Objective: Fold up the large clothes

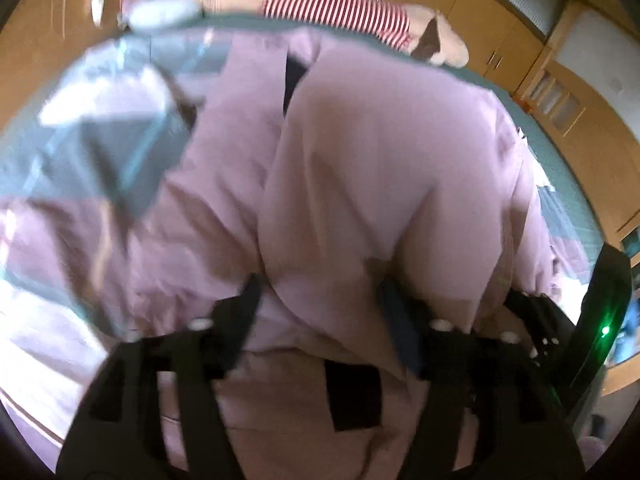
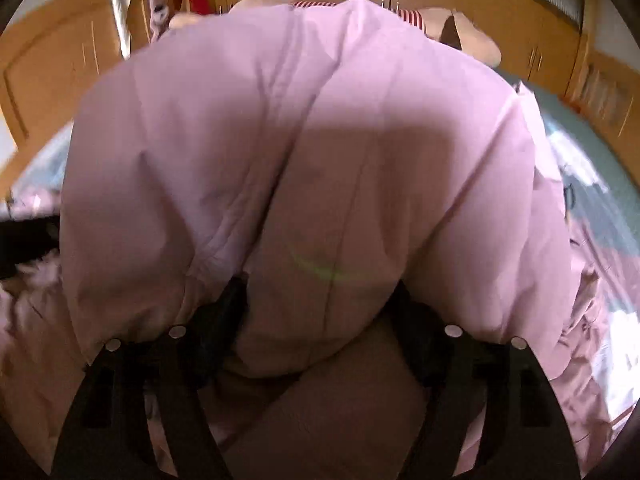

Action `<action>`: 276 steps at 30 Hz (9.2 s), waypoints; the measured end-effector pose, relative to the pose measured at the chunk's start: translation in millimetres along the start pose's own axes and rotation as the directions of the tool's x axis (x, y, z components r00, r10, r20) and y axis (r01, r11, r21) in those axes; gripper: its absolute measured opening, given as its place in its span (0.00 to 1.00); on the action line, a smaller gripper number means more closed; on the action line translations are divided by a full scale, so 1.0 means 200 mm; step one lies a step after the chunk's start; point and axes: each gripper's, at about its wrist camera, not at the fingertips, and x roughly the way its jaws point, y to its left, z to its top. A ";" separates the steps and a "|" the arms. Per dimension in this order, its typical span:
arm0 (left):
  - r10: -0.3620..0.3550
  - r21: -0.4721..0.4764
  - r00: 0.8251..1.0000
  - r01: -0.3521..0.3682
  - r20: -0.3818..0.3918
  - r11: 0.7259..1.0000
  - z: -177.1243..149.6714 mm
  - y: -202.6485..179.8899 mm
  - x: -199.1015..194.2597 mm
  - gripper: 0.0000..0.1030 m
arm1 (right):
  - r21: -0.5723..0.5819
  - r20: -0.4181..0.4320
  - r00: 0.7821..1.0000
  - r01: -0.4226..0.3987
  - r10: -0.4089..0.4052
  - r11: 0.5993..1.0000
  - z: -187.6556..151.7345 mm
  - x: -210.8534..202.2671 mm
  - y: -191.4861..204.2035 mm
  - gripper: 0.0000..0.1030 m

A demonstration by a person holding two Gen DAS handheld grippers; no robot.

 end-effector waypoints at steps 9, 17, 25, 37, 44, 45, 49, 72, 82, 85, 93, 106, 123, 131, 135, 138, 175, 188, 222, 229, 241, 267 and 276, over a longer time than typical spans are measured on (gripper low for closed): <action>0.041 0.097 0.992 -0.030 -0.117 0.995 -0.06 -0.11 0.15 0.71 | 0.001 0.064 0.996 -0.062 0.062 0.998 -0.01 -0.21 -0.07 0.73; 0.041 0.089 0.992 -0.030 -0.119 0.996 -0.05 -0.09 0.20 0.73 | 0.151 0.170 0.984 0.030 -0.056 0.988 0.18 -0.24 -0.29 0.73; 0.047 0.099 0.991 -0.035 -0.125 0.994 -0.05 -0.11 0.22 0.76 | 0.087 0.012 0.987 0.159 -0.161 0.983 0.14 0.11 -0.32 0.89; 0.043 0.092 0.991 -0.031 -0.126 0.995 -0.04 -0.11 0.25 0.77 | 0.149 0.159 0.977 0.120 -0.144 0.981 0.06 -0.23 -0.40 0.90; 0.048 0.101 0.992 -0.036 -0.116 0.994 -0.07 -0.11 0.25 0.78 | 0.153 0.012 0.993 0.111 -0.114 0.982 -0.15 -0.03 -0.52 0.99; 0.048 0.098 0.993 -0.037 -0.112 0.994 -0.07 -0.11 0.24 0.78 | 0.156 0.016 0.993 0.111 -0.115 0.982 -0.15 -0.03 -0.52 0.99; 0.079 0.082 0.995 -0.074 -0.061 0.994 -0.08 -0.12 0.15 0.78 | 0.147 0.049 0.990 0.121 -0.130 0.982 -0.18 -0.03 -0.52 0.99; 0.122 -0.003 0.985 -0.122 0.126 0.992 -0.06 -0.01 0.00 0.98 | 0.161 0.094 0.988 0.106 -0.122 0.981 -0.21 -0.04 -0.52 0.99; 0.178 -0.060 0.983 -0.181 -0.051 0.982 -0.06 0.09 0.21 0.98 | 0.160 0.097 0.988 0.106 -0.123 0.981 -0.21 -0.03 -0.51 0.99; 0.186 -0.061 0.982 -0.189 -0.040 0.980 -0.08 0.07 0.17 0.98 | 0.161 0.098 0.988 0.104 -0.121 0.981 -0.21 -0.03 -0.51 0.99; 0.113 -0.103 0.991 -0.120 -0.066 0.987 -0.10 0.06 0.03 0.98 | 0.168 0.102 0.988 0.099 -0.117 0.981 -0.22 -0.03 -0.52 0.99; 0.196 -0.046 0.977 -0.200 -0.078 0.979 -0.16 0.00 0.04 0.98 | 0.175 0.106 0.988 0.091 -0.111 0.980 -0.22 -0.03 -0.52 0.99; 0.246 -0.038 0.969 -0.245 0.031 0.969 -0.21 -0.04 -0.10 0.98 | 0.183 0.112 0.988 0.084 -0.106 0.980 -0.22 -0.03 -0.52 0.99; 0.112 -0.035 0.993 -0.113 -0.036 0.993 -0.12 0.07 0.13 0.98 | 0.183 0.113 0.988 0.084 -0.106 0.979 -0.22 -0.03 -0.52 0.99; 0.079 -0.058 0.995 -0.083 -0.064 0.995 -0.13 0.07 0.17 0.98 | 0.185 0.114 0.988 0.083 -0.106 0.979 -0.22 -0.04 -0.52 0.99; 0.093 -0.051 0.995 -0.095 -0.037 0.994 -0.12 0.06 0.14 0.98 | 0.186 0.116 0.988 0.081 -0.104 0.979 -0.22 -0.04 -0.52 0.99; 0.194 -0.028 0.980 -0.195 -0.055 0.980 -0.13 0.08 0.13 0.98 | -0.034 0.105 0.994 0.002 0.002 0.999 0.69 0.31 0.13 0.89; 0.197 -0.048 0.979 -0.200 -0.048 0.979 -0.13 0.10 0.16 0.98 | 0.023 0.175 0.984 0.017 -0.021 1.000 0.30 0.23 -0.04 0.98; 0.276 0.082 0.958 -0.283 0.081 0.956 -0.13 -0.07 -0.05 0.98 | 0.140 0.180 0.982 0.035 -0.061 0.990 -0.05 -0.11 -0.25 0.99; 0.203 0.058 0.979 -0.200 -0.036 0.978 -0.15 -0.04 -0.02 0.98 | 0.119 0.158 0.987 -0.011 -0.008 0.993 -0.06 -0.32 -0.27 0.99; 0.098 -0.051 0.952 -0.118 -0.291 0.992 -0.81 0.44 -0.60 0.98 | 0.344 -0.330 0.941 0.046 0.075 0.938 -0.88 -0.72 -0.92 0.99; -0.579 -0.345 0.808 0.576 0.107 0.741 -0.23 0.76 -0.98 0.21 | 0.416 0.360 0.700 -0.712 0.616 0.566 -0.13 -1.06 -1.04 0.10; -0.362 -0.543 0.922 0.377 0.139 0.751 0.77 0.93 -0.29 0.21 | 0.755 0.315 0.880 -0.459 0.355 0.468 0.45 -0.17 -1.43 0.10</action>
